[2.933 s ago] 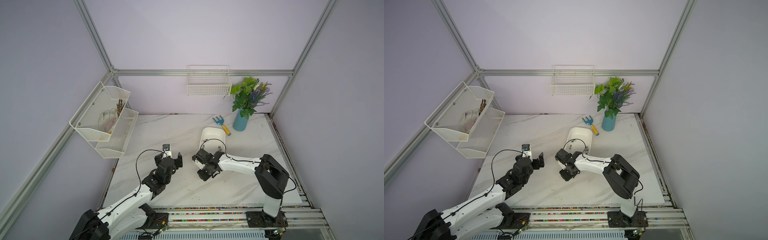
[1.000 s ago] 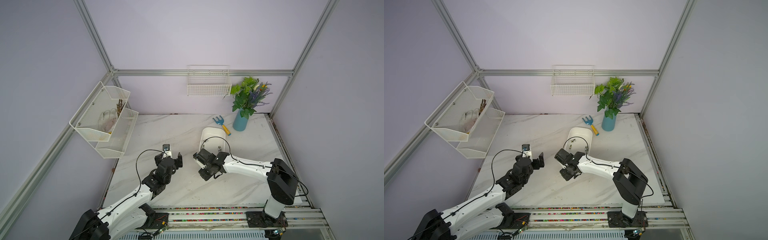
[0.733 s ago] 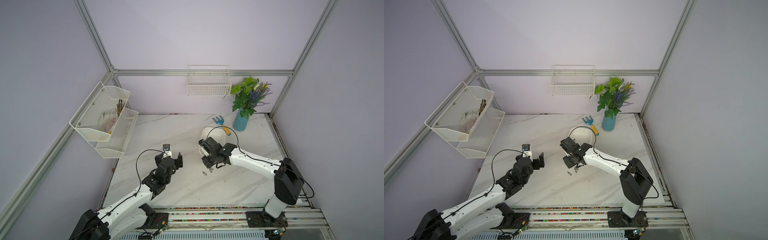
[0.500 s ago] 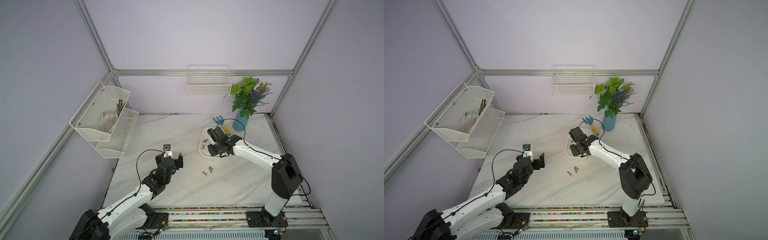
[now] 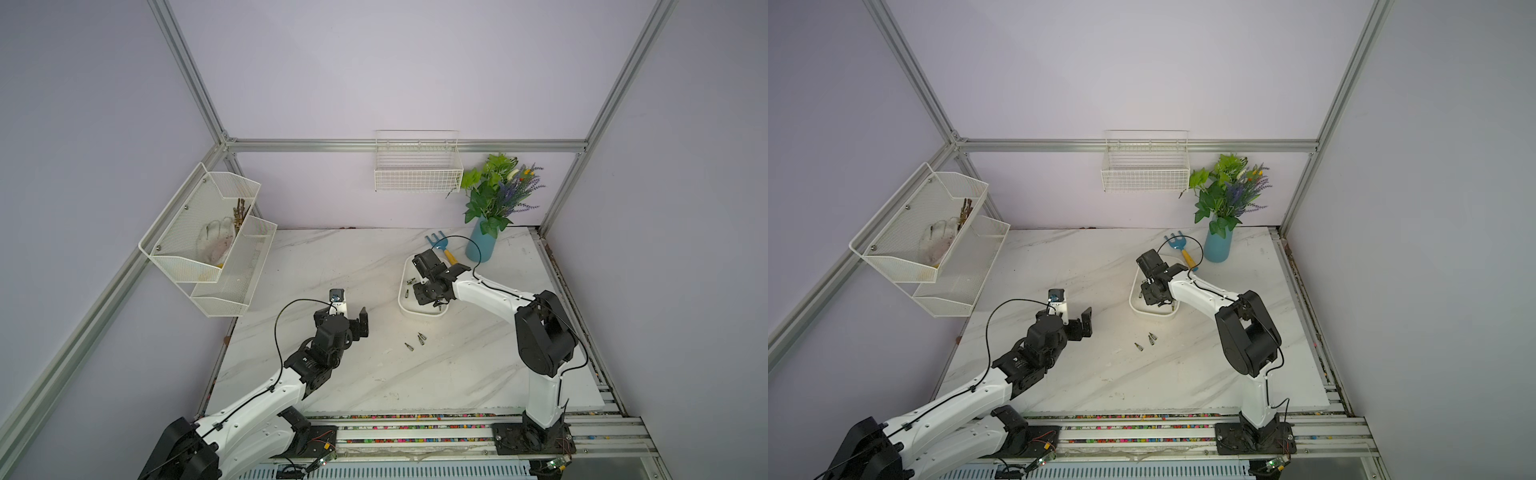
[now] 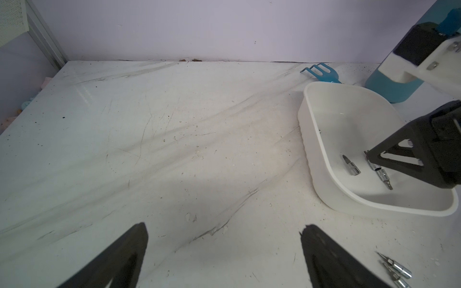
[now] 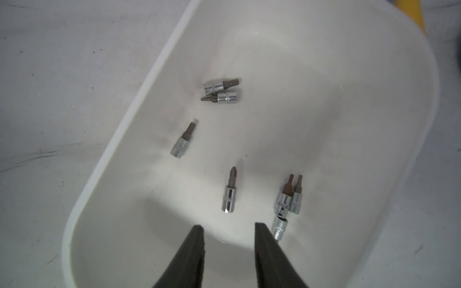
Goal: Put the bit on the desktop into the storage box
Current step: Place the screwdriver bit in the storage box, then pick up the screwdriver bit from the center of the board.
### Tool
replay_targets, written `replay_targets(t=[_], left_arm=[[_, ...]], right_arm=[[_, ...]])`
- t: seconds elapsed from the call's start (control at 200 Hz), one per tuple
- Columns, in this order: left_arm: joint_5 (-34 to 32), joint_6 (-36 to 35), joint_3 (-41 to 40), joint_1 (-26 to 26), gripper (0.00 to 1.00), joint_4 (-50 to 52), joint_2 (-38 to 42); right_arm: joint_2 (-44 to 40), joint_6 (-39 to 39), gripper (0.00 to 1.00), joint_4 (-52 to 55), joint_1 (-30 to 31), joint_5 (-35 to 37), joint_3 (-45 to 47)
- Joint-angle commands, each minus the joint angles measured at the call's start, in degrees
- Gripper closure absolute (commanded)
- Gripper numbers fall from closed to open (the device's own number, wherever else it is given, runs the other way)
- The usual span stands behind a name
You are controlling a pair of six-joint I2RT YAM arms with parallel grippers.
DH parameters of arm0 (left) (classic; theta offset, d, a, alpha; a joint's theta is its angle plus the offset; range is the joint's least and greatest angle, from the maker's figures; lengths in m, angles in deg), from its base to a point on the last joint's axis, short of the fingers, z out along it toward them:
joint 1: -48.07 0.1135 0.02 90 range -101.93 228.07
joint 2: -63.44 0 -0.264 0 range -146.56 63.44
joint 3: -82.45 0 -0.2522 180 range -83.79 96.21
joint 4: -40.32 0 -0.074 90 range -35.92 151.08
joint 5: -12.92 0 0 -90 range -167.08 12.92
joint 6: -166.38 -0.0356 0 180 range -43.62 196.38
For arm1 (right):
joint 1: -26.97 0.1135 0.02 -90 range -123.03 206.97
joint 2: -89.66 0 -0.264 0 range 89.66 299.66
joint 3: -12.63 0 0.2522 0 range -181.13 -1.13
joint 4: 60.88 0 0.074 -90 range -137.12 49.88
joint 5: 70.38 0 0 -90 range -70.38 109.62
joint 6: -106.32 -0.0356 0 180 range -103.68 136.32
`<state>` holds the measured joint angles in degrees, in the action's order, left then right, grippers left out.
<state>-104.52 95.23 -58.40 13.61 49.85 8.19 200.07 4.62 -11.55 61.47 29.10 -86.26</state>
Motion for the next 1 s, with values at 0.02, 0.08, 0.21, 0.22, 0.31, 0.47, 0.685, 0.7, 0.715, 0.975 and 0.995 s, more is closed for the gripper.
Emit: replay_targets(t=[0.02,0.08,0.21,0.22,0.31,0.47,0.685,0.7,0.715,0.975,0.995], left_arm=[[0.7,-0.5,0.4,0.3,0.00,-2.4,-0.8],[0.8,-0.6,0.6,0.3,0.00,-2.4,-1.2],[1.2,-0.8,0.8,0.3,0.00,-2.5,-1.9],[1.2,-0.9,0.8,0.3,0.00,-2.5,-1.9],[1.2,-0.9,0.8,0.3,0.00,-2.5,-1.9],[0.2,-0.9,0.7,0.3,0.00,-2.4,-1.6],[-0.5,-0.9,0.6,0.3,0.00,-2.4,-1.7],[-0.5,-0.9,0.6,0.3,0.00,-2.4,-1.8],[-0.6,-0.9,0.7,0.3,0.00,-2.4,-1.8],[-0.7,-0.9,0.7,0.3,0.00,-2.3,-2.1],[-0.7,-0.9,0.8,0.3,0.00,-2.4,-2.1]], right_arm=[[-6.7,-0.5,0.59,0.6,-0.2,-1.2,1.5],[-9.3,-0.1,0.58,1.2,-0.2,-3.7,3.3],[-13.4,0.9,0.57,3.7,-0.1,-9.6,6.3],[-13.7,0.9,0.57,3.9,0.0,-10.0,6.5],[-16.2,0.5,0.57,4.9,0.3,-13.6,9.2],[-19.5,-0.7,0.57,4.2,3.1,-15.5,14.9],[-18.9,-1.8,0.59,4.0,6.7,-13.0,19.4],[-18.7,-1.9,0.59,4.0,7.0,-12.8,19.5],[-18.5,-1.9,0.59,3.9,7.1,-12.5,19.7],[-13.6,-1.7,0.64,2.2,8.5,-11.5,19.6],[-13.2,-1.7,0.64,2.1,8.5,-11.3,19.4]])
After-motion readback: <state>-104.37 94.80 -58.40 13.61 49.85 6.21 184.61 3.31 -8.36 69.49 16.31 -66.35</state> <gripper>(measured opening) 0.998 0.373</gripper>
